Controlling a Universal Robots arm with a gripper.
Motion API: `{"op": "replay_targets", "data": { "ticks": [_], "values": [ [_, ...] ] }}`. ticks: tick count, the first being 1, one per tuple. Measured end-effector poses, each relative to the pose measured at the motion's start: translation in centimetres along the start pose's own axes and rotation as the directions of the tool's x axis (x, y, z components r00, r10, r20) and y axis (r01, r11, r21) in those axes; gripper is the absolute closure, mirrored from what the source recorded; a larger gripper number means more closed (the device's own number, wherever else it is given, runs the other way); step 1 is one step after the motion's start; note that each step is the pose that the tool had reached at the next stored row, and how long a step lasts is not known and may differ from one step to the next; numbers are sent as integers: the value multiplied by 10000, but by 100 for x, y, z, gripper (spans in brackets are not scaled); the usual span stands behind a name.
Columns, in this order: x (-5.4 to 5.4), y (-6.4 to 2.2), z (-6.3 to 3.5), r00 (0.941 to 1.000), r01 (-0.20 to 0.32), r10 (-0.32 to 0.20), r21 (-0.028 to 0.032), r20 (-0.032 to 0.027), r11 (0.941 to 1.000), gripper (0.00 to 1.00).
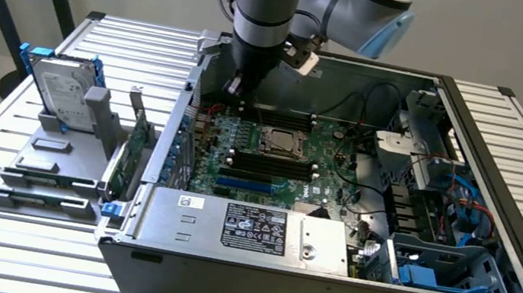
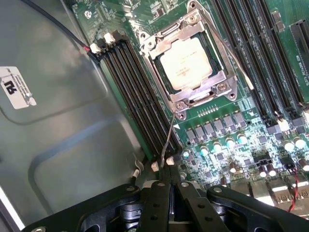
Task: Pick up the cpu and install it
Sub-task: 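Close the cpu cover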
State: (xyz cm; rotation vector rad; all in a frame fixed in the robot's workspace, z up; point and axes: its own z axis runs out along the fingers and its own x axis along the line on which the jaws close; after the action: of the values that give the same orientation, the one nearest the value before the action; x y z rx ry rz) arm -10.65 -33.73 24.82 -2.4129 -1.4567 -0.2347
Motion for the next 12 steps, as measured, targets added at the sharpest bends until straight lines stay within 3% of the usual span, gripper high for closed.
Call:
{"op": "replay_targets", "data": {
  "ticks": [6, 12],
  "values": [
    [40, 76, -1, 10000, 41, -42, -99, -53, 9999, 89],
    [76, 143, -2, 9999, 104, -108, -257, -131, 9996, 89]
  ]
}}
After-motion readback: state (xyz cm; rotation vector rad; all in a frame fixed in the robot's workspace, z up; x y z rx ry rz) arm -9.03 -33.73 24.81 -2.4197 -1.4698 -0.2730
